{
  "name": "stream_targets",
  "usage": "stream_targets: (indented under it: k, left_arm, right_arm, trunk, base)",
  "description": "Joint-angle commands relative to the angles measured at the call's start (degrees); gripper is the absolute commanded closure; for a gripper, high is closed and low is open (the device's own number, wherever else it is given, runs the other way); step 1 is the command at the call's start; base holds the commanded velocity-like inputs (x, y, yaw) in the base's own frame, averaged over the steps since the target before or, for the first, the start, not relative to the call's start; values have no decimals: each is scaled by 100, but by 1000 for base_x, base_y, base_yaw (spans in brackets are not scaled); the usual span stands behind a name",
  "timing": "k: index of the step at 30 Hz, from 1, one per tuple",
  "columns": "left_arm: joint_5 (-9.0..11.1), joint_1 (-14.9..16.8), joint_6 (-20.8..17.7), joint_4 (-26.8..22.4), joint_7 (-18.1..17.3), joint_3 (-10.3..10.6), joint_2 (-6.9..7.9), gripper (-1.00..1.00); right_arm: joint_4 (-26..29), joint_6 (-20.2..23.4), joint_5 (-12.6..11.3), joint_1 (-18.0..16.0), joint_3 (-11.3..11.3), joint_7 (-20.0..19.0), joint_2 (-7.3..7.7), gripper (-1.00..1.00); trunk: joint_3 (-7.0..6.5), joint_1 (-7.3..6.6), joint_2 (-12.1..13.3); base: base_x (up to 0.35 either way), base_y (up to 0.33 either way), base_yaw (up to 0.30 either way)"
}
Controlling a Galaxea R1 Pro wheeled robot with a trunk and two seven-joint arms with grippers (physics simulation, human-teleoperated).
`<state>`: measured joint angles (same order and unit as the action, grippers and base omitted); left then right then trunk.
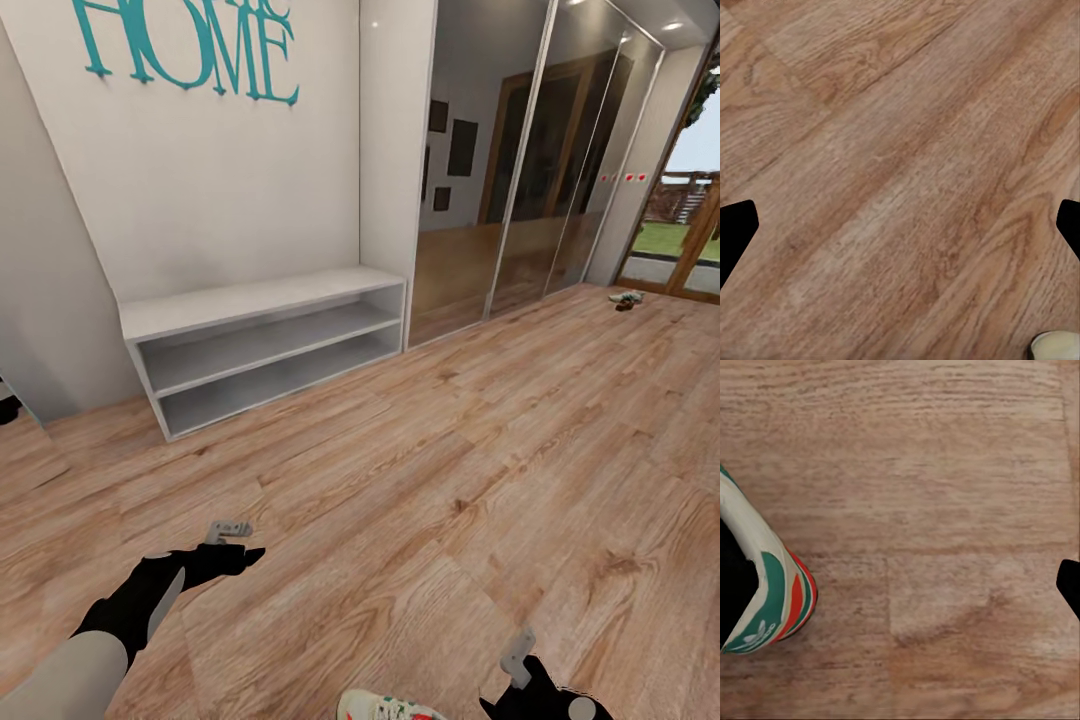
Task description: Pick up the two gym shoes and the two sandals from the corridor floor and place them onto the hallstand (shoe rack) in the corridor, making sure they are on the rack and not on the floor. Arrange them so the two gym shoes are next to each other and the two sandals are next to each other.
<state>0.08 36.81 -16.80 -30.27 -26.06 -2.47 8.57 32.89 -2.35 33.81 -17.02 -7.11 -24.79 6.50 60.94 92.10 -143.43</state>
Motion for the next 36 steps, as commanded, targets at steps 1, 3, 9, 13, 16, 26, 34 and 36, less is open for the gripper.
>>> stream_targets:
  k: [1, 3, 9, 13, 16, 26, 34, 36]
  left_arm:
    - [1, 1, -46, -9, -31, -26, -3, -100]
    - [1, -7, -34, -44, -34, -28, -1, -100]
    - [1, -12, -20, -71, -38, -36, 14, -100]
    - [1, -9, -20, -80, -37, -41, 19, -100]
    - [1, -8, -22, -83, -33, -43, 22, -100]
    - [1, -7, -25, -85, -31, -43, 14, -100]
    - [1, -6, -33, -85, -31, -44, 13, -100]
    - [1, -5, -33, -85, -31, -44, 13, -100]
  right_arm:
    - [-40, -23, 60, -3, -37, -40, -9, -100]
    - [-227, -27, 61, -3, -31, -38, -24, -100]
    - [-385, -26, 59, -3, -29, -42, -22, -100]
    - [-411, -28, 76, -3, -22, -44, -23, -100]
    - [-421, -29, 110, -3, -14, -44, -25, -100]
    - [-441, -29, 139, -3, -11, -50, -26, -100]
    - [-463, -29, 141, -3, -10, -48, -33, -100]
    - [-462, -29, 138, -3, -8, -46, -39, -100]
  trunk:
    - [5, -1, -2]
    - [5, -1, -2]
    - [5, -1, -2]
    - [5, -1, -2]
    - [5, -1, -2]
    - [5, -1, -2]
    - [5, -1, -2]
    - [5, -1, -2]
  base:
    - [0, 0, 0]
    - [0, 0, 0]
    - [0, 0, 0]
    - [0, 0, 0]
    - [0, 0, 0]
    - [0, 0, 0]
    - [0, 0, 0]
    - [0, 0, 0]
